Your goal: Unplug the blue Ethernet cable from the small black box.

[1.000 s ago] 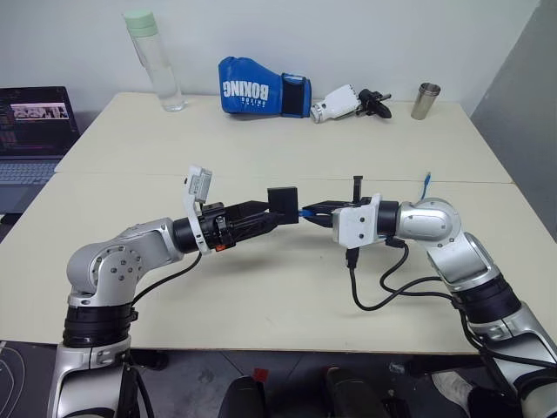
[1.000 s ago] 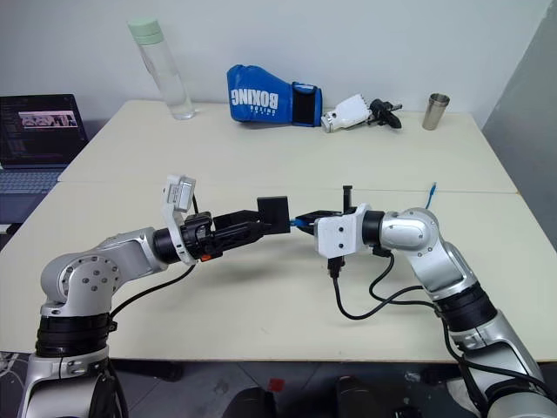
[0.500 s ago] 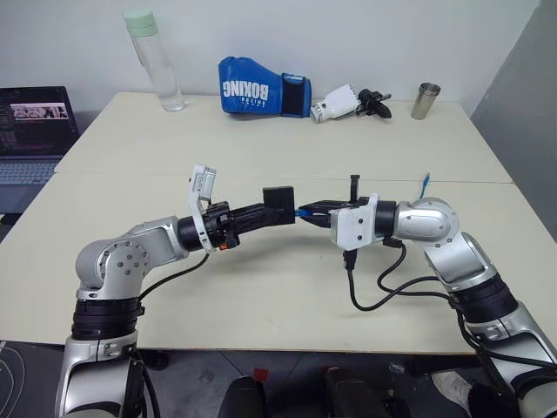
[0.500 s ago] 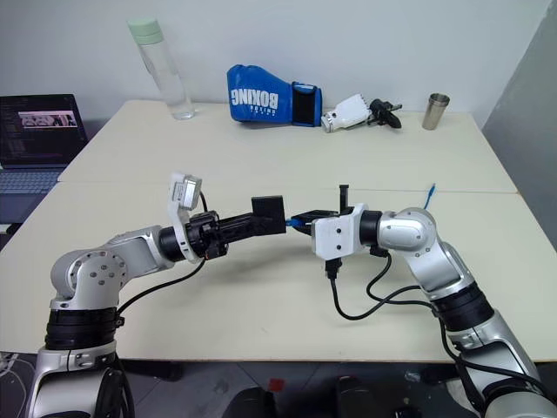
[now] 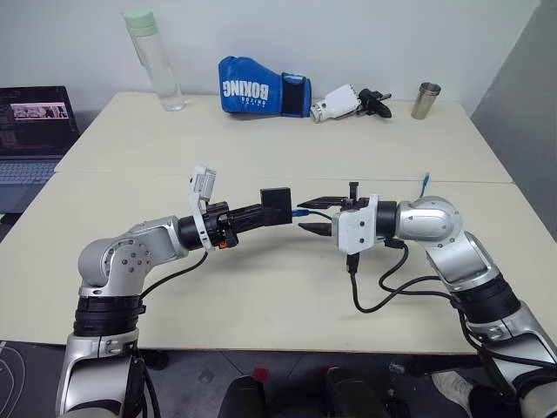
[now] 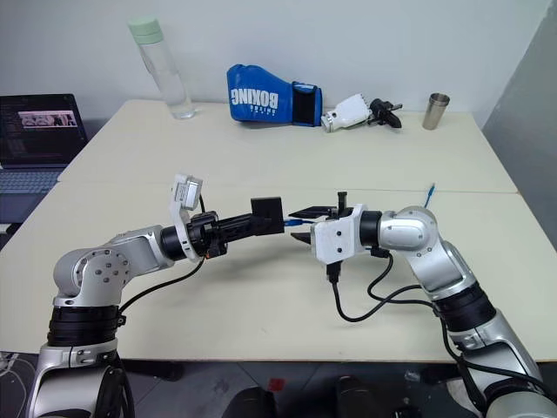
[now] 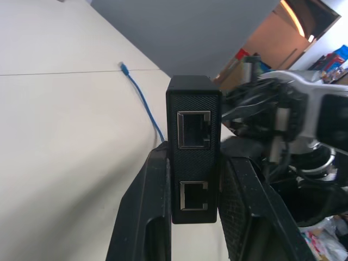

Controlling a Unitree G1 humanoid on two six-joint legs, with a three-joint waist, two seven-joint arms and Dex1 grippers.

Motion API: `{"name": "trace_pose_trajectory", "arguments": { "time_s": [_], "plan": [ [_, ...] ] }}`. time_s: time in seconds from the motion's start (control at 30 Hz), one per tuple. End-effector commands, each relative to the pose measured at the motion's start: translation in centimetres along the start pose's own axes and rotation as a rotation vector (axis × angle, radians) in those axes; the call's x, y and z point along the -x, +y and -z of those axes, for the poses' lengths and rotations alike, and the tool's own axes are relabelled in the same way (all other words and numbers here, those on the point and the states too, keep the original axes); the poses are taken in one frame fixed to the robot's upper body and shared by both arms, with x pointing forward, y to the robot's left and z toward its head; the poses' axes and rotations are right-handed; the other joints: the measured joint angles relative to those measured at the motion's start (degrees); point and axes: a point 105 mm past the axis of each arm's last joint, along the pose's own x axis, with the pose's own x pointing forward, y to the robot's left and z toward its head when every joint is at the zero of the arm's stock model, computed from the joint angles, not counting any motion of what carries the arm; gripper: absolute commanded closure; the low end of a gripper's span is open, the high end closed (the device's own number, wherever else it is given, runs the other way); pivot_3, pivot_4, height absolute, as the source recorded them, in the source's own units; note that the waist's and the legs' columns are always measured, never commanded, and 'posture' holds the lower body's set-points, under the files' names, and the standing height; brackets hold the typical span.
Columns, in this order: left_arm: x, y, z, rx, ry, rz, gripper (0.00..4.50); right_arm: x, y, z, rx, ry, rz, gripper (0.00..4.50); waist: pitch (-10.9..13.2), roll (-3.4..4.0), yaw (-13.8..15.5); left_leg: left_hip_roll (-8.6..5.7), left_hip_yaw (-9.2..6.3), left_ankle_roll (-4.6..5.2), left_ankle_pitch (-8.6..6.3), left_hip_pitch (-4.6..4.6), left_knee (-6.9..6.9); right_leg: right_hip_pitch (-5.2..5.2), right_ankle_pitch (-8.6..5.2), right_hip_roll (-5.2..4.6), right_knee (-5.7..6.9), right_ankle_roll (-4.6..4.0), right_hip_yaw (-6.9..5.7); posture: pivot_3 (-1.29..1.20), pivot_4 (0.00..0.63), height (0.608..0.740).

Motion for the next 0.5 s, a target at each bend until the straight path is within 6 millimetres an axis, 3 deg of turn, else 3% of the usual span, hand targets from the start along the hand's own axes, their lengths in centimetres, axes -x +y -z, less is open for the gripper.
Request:
{"name": "trace_pose_trajectory", "arguments": {
  "time_s": [0.03,0.13,0.27,0.5],
  "plan": [
    [0.1,-0.9,-1.5,-0.09,-0.009,0.03,3.72,1.9,-0.9,-1.2,-0.149,-0.037,0.016,2.21,0.0,0.0,0.0,-0.01,-0.06,0.0,0.0,-0.02,0.0,0.0,0.0,0.0,-0.01,0.0,-0.01,0.0,0.15,0.74],
    [0.0,-1.8,-1.8,-0.144,0.021,0.066,3.72,2.5,-1.3,-0.9,-0.339,-0.029,0.024,2.21,0.0,0.0,0.0,-0.01,-0.12,0.01,0.0,-0.02,0.0,0.0,0.0,-0.01,-0.01,0.0,-0.01,0.0,0.15,0.74],
    [0.1,-2.8,-1.2,-0.273,0.143,0.113,3.72,1.9,-2.3,-0.3,-0.604,-0.034,0.03,2.21,0.1,0.02,-0.3,-0.01,-0.21,0.02,-0.01,-0.02,0.0,-0.01,-0.01,0.05,0.01,-0.01,-0.01,0.0,0.15,0.74],
    [0.2,-4.0,-0.7,-0.41,0.241,0.176,3.72,1.4,-2.4,-0.2,-0.802,-0.026,-0.089,2.21,0.2,0.08,-0.5,0.0,-0.31,0.04,-0.02,-0.15,-0.09,-0.13,-0.05,0.11,-0.07,-0.09,-0.03,0.0,0.15,0.74]
  ]
}}
